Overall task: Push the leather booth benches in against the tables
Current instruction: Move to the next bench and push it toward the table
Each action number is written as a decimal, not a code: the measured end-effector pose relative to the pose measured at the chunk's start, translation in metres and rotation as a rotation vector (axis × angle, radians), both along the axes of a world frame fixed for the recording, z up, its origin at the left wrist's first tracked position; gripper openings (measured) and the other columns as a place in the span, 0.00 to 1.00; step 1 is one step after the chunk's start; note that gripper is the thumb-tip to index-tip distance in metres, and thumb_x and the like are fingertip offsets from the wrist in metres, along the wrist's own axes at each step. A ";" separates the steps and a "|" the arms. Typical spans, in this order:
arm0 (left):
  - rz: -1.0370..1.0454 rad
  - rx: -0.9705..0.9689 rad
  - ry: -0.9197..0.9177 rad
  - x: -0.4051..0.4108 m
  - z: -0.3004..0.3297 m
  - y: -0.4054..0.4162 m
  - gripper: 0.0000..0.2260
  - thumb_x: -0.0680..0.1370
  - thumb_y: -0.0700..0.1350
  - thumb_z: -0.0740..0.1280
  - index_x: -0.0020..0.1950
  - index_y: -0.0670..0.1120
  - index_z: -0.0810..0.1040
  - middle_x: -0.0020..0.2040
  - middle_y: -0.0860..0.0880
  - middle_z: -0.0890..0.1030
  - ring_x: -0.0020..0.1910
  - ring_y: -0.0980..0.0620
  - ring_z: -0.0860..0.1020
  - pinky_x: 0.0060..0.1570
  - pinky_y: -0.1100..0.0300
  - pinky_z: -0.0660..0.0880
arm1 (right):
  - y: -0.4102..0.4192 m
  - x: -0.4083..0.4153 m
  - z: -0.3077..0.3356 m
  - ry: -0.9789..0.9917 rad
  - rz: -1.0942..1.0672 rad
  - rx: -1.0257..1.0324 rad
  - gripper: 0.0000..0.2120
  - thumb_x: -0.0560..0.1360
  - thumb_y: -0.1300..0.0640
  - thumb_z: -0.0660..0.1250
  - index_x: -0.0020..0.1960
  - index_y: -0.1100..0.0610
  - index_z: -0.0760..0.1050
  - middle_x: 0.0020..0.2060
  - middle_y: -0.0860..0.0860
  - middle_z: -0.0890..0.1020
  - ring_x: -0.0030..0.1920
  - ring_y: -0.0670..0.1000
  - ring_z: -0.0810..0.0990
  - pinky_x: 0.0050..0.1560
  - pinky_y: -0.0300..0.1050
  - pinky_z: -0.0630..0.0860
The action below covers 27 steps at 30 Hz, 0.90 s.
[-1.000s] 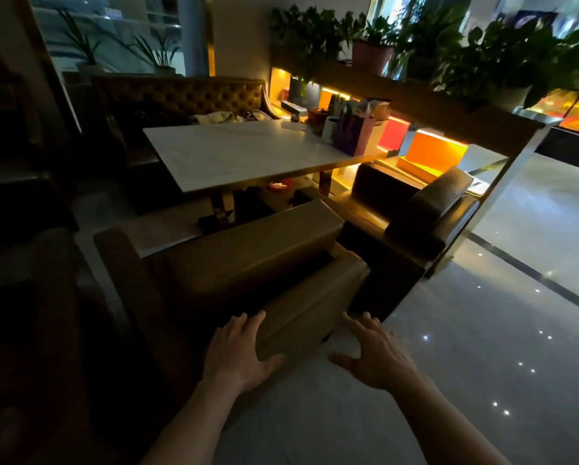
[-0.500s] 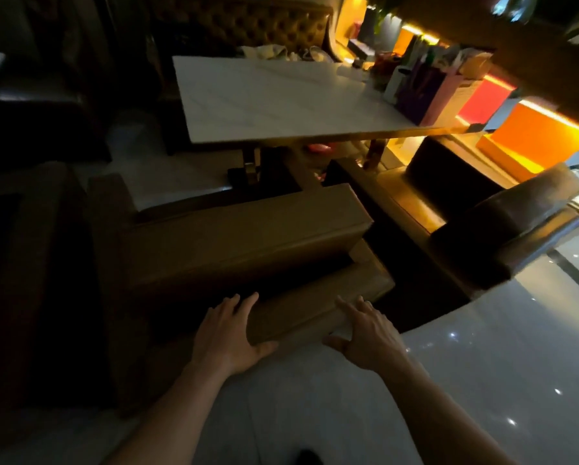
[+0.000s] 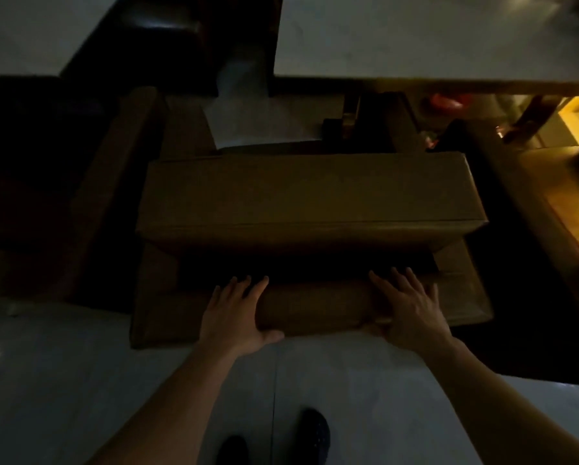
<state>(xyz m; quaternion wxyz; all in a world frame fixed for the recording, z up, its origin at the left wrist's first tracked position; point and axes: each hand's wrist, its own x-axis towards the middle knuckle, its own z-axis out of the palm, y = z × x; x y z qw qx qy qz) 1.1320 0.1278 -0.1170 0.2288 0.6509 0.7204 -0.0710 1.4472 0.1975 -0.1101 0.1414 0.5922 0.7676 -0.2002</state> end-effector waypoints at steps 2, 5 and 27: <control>0.015 0.031 0.001 0.001 -0.006 -0.003 0.47 0.67 0.75 0.64 0.78 0.61 0.45 0.81 0.51 0.51 0.79 0.47 0.46 0.76 0.44 0.45 | -0.009 0.002 -0.006 0.014 0.007 0.078 0.50 0.69 0.26 0.63 0.79 0.39 0.39 0.81 0.51 0.47 0.80 0.58 0.41 0.76 0.70 0.47; 0.008 0.074 -0.003 0.002 -0.007 -0.011 0.46 0.68 0.74 0.63 0.78 0.61 0.44 0.81 0.51 0.51 0.79 0.47 0.46 0.77 0.44 0.44 | -0.017 0.002 -0.006 0.004 0.021 0.114 0.48 0.71 0.25 0.60 0.80 0.40 0.39 0.81 0.52 0.48 0.80 0.58 0.42 0.76 0.69 0.48; -0.027 0.183 -0.025 -0.046 -0.031 -0.085 0.44 0.73 0.67 0.65 0.75 0.67 0.34 0.80 0.57 0.45 0.77 0.48 0.35 0.72 0.39 0.32 | -0.087 -0.049 -0.007 -0.190 -0.077 -0.136 0.50 0.69 0.22 0.55 0.70 0.38 0.22 0.80 0.53 0.36 0.79 0.62 0.37 0.76 0.69 0.50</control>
